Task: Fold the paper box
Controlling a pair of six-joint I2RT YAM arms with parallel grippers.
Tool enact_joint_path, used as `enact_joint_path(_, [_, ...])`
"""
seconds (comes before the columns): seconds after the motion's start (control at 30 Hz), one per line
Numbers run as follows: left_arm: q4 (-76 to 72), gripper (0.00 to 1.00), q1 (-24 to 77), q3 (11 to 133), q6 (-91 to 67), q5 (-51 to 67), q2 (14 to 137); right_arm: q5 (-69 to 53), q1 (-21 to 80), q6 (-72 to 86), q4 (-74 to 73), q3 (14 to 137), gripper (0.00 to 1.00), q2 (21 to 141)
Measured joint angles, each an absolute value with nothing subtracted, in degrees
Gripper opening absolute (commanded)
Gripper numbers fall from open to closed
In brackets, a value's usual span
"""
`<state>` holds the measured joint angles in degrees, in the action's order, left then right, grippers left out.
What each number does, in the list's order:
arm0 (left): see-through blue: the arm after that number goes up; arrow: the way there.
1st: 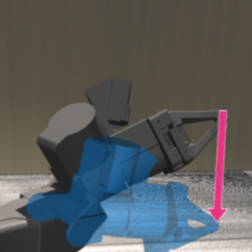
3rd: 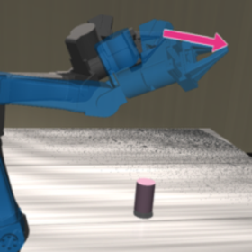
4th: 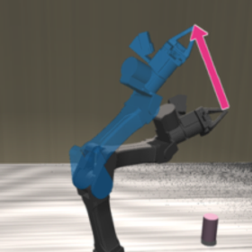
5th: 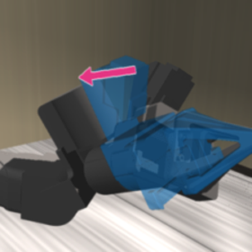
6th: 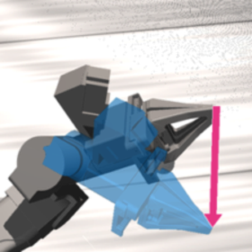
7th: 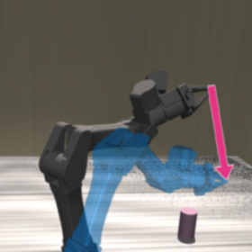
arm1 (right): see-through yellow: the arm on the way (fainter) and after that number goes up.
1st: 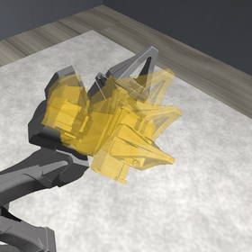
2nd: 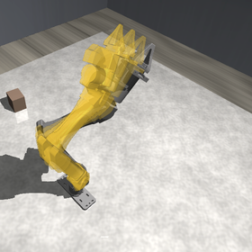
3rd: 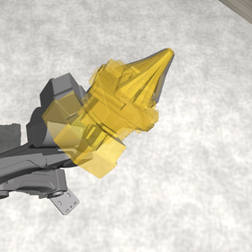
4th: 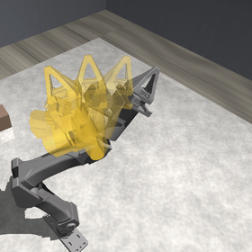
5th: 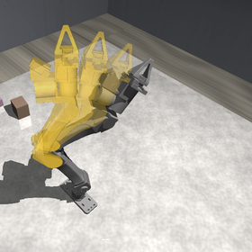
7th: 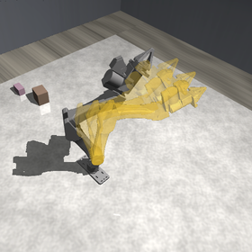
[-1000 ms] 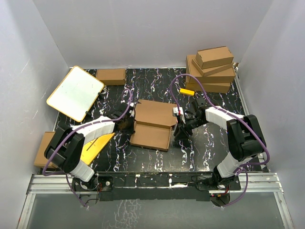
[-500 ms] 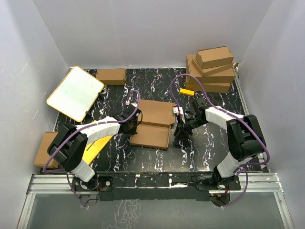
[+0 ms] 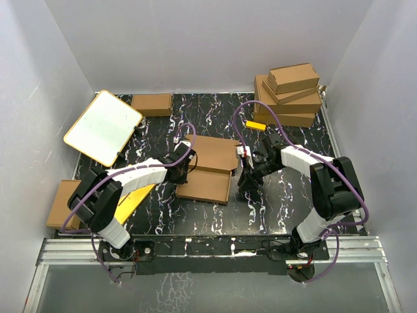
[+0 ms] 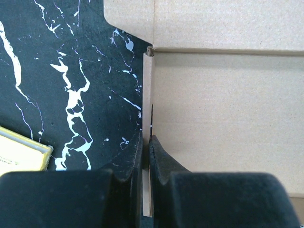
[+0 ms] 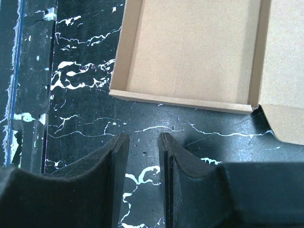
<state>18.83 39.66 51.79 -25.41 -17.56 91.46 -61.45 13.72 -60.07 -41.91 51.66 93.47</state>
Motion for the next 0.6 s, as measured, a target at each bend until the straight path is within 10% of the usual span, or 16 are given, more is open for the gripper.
enact_joint_path(0.6, [21.12, 0.29, 39.64, 52.62, -26.26, -15.99, 89.97, -61.47, 13.02, -60.05, -41.93, 51.66, 0.38, 93.47])
